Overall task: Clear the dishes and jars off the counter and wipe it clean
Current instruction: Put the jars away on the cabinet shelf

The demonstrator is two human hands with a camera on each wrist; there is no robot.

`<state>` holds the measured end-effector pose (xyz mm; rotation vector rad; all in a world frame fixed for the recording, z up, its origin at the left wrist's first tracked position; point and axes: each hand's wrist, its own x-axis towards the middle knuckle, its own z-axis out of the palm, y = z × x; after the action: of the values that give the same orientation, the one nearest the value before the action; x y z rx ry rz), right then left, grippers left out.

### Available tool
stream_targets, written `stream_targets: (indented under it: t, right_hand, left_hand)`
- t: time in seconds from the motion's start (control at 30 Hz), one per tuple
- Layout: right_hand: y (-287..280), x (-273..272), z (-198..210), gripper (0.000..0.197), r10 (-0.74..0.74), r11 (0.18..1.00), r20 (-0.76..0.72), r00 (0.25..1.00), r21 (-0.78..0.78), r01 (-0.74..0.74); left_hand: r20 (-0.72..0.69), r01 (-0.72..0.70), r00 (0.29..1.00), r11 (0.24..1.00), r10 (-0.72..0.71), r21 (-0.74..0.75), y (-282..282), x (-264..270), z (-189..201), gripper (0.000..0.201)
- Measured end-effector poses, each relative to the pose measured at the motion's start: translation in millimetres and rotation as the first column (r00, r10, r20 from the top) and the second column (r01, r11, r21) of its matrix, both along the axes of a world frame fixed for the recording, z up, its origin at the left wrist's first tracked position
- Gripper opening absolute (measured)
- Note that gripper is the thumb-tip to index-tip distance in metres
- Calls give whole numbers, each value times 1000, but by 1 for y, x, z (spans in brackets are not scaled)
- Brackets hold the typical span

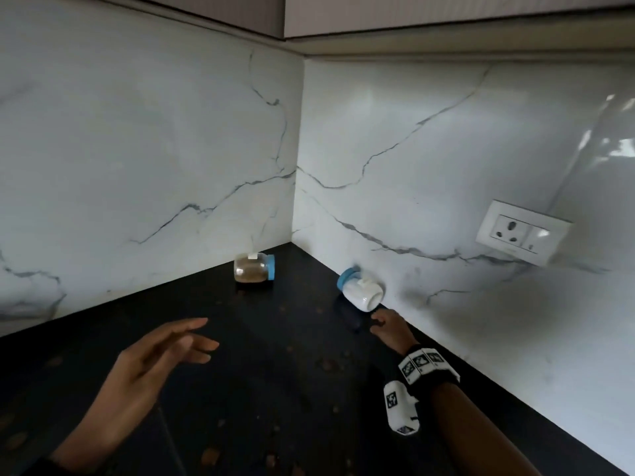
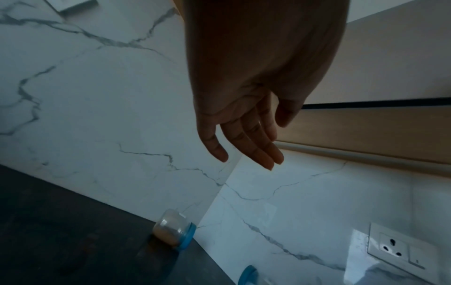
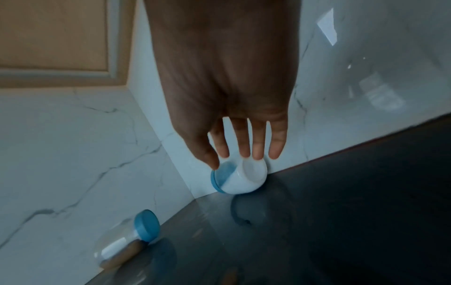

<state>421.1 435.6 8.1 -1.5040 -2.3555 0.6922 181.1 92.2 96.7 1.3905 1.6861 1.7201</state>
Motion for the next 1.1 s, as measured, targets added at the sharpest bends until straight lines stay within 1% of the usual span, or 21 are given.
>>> stream_targets:
  t: [0.1, 0.2, 0.23, 0.27, 0.33, 0.4, 0.43, 0.5, 0.53, 0.57, 0.63, 0.67, 0.7, 0.73, 0.77, 0.87, 0.97, 1.03, 1.07, 1.1]
  right_hand:
    - [42, -24, -11, 56, -109, 993, 8, 994, 41, 108]
    - [74, -43, -15, 67, -169, 981, 47, 984, 107, 163]
    - [84, -49, -16, 69, -188, 977, 44, 981, 110, 182]
    - [92, -53, -17, 71, -208, 974, 40, 977, 106, 203]
    - [106, -59, -21, 78, -227, 972, 47, 973, 75, 223]
    - [113, -63, -28, 88, -241, 970, 83, 967, 43, 238]
    - [114, -63, -31, 92, -255, 967, 100, 962, 35, 253]
    - [115, -62, -39, 91, -275, 961, 121, 954, 63, 269]
    - [115, -61, -41, 88, -282, 958, 115, 953, 91, 272]
    - [115, -62, -44, 86, -280, 957, 98, 955, 113, 269]
    - [110, -63, -47, 87, -258, 963, 44, 965, 93, 253]
    - [106, -64, -46, 88, -252, 966, 7, 968, 67, 251]
    - [103, -65, -47, 88, -256, 965, -32, 966, 50, 257]
    - [96, -66, -45, 86, -279, 959, -65, 958, 30, 281]
    - [93, -66, -47, 83, -299, 953, -104, 948, 7, 302]
    - [76, -62, -45, 74, -381, 925, -284, 880, -105, 366]
    - [50, -54, -48, 72, -472, 881, -399, 786, -252, 401]
    - [35, -48, -56, 73, -545, 836, -448, 709, -363, 413]
    - [27, -43, -60, 71, -581, 810, -488, 651, -425, 404]
    - [20, -39, -65, 64, -605, 790, -525, 599, -494, 364]
  left_hand:
    - [16, -39, 999, 999, 39, -25, 9, 9, -4, 64]
    - [97, -69, 993, 997, 73, -46, 14, 16, -10, 69]
    - [132, -81, 987, 996, 86, -44, 15, 17, -13, 67]
    - [163, -106, 980, 993, 112, -48, 16, 19, -15, 58]
    - [224, -156, 960, 986, 165, -55, 17, 20, -17, 23]
    - [260, -172, 948, 983, 185, -71, 15, 19, -19, 21]
    - [273, -157, 946, 985, 172, -75, 15, 21, -18, 23]
    - [257, -149, 952, 984, 169, -98, 12, 19, -21, 66]
    - [257, -164, 948, 980, 187, -109, 11, 20, -22, 73]
    - [263, -195, 940, 975, 218, -110, 11, 19, -24, 66]
    - [302, -160, 936, 982, 183, -99, 8, 19, -25, 19]
    - [292, -163, 937, 980, 189, -112, 6, 15, -29, 21]
    - [269, -162, 943, 977, 194, -136, 4, 13, -33, 30]
    - [277, -145, 944, 978, 181, -148, 1, 11, -36, 31]
    - [281, -158, 939, 975, 197, -158, 0, 12, -33, 29]
    - [313, -168, 928, 976, 204, -139, -6, 10, -31, 27]
    - [339, -166, 918, 975, 207, -147, -11, 8, -32, 27]
    - [373, -145, 908, 978, 192, -149, -14, 11, -33, 27]
    - [388, -132, 903, 980, 182, -152, -16, 12, -33, 27]
    - [396, -116, 902, 980, 172, -163, -16, 13, -34, 26]
